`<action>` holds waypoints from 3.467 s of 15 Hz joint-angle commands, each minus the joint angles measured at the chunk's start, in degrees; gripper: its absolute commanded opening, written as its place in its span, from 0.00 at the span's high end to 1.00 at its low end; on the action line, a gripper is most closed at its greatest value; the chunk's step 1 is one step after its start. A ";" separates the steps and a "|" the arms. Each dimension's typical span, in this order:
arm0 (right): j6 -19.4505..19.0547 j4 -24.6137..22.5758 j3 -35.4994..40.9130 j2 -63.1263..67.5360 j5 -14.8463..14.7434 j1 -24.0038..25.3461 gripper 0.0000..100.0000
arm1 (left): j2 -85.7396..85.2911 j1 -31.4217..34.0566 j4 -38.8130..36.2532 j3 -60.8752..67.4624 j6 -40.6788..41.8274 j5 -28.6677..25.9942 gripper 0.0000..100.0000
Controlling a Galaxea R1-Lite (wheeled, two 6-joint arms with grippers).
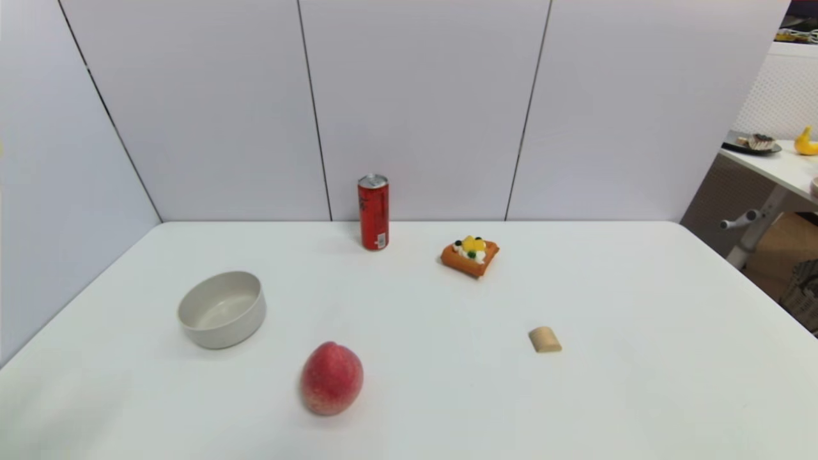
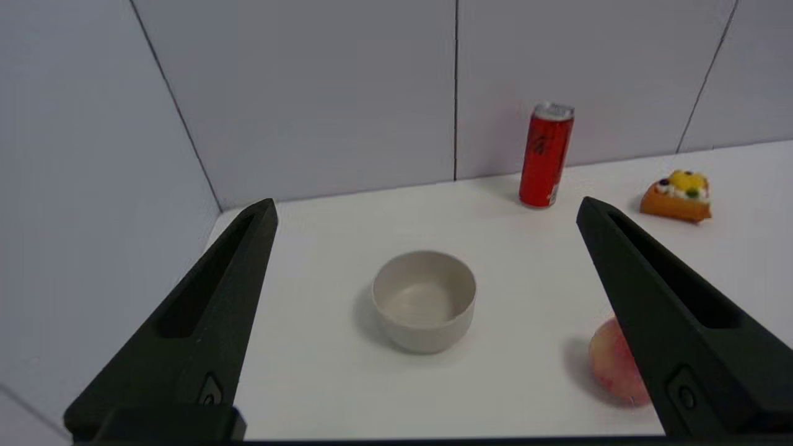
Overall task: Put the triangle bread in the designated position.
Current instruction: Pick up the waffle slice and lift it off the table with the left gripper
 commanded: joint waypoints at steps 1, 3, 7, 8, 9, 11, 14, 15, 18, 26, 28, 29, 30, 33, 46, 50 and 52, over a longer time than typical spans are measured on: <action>-0.07 -0.03 0.00 0.07 0.01 0.08 0.00 | 30.96 -14.60 8.48 -35.49 2.88 -0.15 0.00; 0.11 -0.03 0.00 0.07 0.01 0.08 0.00 | 38.43 -19.00 14.54 -47.09 2.97 -0.24 0.00; -0.07 -0.03 0.09 0.07 0.01 0.08 0.00 | 51.09 -26.38 31.07 -69.33 4.99 -0.24 0.00; -0.07 -0.03 0.00 0.07 0.01 -0.01 0.00 | 53.64 -28.14 34.05 -73.28 4.99 -0.24 0.00; 0.11 -0.03 0.09 0.07 0.01 -0.01 0.00 | 55.57 -29.28 33.70 -73.63 4.99 -0.24 0.00; -0.07 -0.03 0.09 0.07 0.01 0.08 0.00 | 59.88 -30.69 30.63 -73.63 5.08 -0.15 0.00; -0.07 0.06 0.00 0.07 0.01 0.08 0.00 | 66.82 -34.03 24.30 -73.72 4.99 -0.24 0.00; 0.11 -0.03 0.00 0.07 0.01 0.08 0.00 | 68.32 -34.20 23.42 -73.72 5.08 -0.24 0.00; 0.11 -0.03 0.00 0.07 0.01 -0.01 0.00 | 73.68 -35.61 21.13 -73.72 4.99 -0.42 0.00; -0.07 -0.03 0.09 0.07 0.01 0.08 0.00 | 90.02 -35.87 4.96 -73.72 4.55 -2.00 0.00; -0.07 -0.03 0.00 0.07 0.01 -0.01 0.00 | 93.01 -35.79 -0.40 -73.72 4.20 -2.79 0.00; 0.11 -0.03 0.00 0.07 0.01 -0.01 0.00 | 94.42 -35.70 -1.63 -73.72 3.50 -2.88 0.00; -0.07 -0.03 0.09 0.07 0.01 0.08 0.00 | 95.56 -35.70 -1.63 -73.72 1.91 -2.97 0.00; -0.07 -0.03 0.00 0.07 0.01 -0.01 0.00 | 97.67 -35.70 -1.01 -73.72 -3.36 -7.27 0.00; 0.11 -0.03 0.00 0.07 0.01 -0.01 0.00 | 105.67 -30.78 -5.85 -73.72 -0.46 -7.19 0.00; 0.11 -0.03 0.09 0.07 0.01 -0.01 0.00 | 106.99 -30.86 -7.43 -73.72 -0.64 -7.36 0.00; 0.11 -0.03 0.00 0.07 0.01 -0.01 0.00 | 107.25 -30.86 -7.34 -73.72 -0.72 -7.45 0.00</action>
